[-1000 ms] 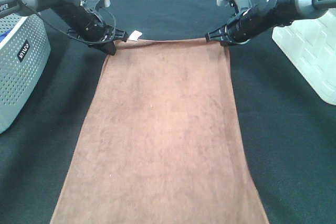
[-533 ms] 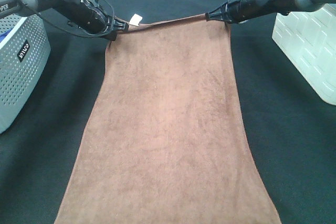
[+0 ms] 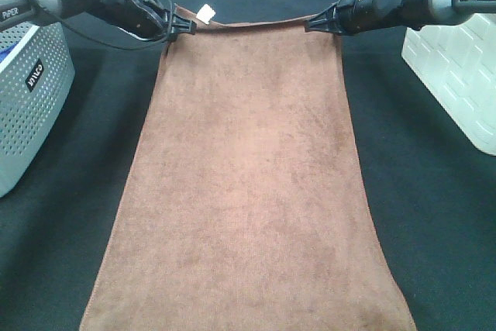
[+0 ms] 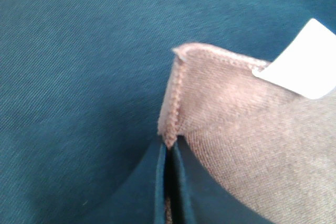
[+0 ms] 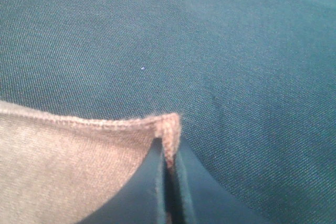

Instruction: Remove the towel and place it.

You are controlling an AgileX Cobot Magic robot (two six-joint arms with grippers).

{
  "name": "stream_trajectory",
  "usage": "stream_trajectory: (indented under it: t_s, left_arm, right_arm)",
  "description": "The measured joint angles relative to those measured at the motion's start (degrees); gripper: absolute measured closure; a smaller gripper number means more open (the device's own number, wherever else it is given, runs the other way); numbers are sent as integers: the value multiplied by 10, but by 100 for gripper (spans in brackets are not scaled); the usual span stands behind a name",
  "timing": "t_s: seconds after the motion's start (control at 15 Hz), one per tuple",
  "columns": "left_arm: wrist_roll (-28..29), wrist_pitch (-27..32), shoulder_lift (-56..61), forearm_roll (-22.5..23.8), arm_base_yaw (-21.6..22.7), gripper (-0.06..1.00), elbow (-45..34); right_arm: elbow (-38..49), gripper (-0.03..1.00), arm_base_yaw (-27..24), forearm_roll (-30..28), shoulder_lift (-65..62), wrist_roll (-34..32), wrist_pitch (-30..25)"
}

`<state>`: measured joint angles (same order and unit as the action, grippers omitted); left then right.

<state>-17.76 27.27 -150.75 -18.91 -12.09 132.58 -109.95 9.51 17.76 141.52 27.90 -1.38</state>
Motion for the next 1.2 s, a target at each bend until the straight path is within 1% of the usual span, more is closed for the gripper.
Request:
stream_trajectory:
  t_s: [0.13, 0.4, 0.67, 0.93, 1.07, 1.2]
  left_arm:
    - [-3, -14, -7, 0, -6, 94, 0]
    - [-4, -33, -29, 1, -10, 94, 0]
    - [-4, -78, -45, -2, -10, 94, 0]
    - [-4, -88, -65, -12, -10, 94, 0]
    - [-5, -91, -68, -15, -10, 92, 0]
    - [-5, -112, -68, -15, -10, 86, 0]
  right_arm:
    - [0, 97, 0, 0, 8, 0, 4]
    - [0, 97, 0, 0, 34, 0, 41]
    - [0, 97, 0, 0, 52, 0, 67]
    - [-7, 97, 0, 0, 65, 0, 72]
    - [-15, 96, 0, 0, 74, -1, 72]
    - [-28, 94, 0, 0, 80, -6, 72]
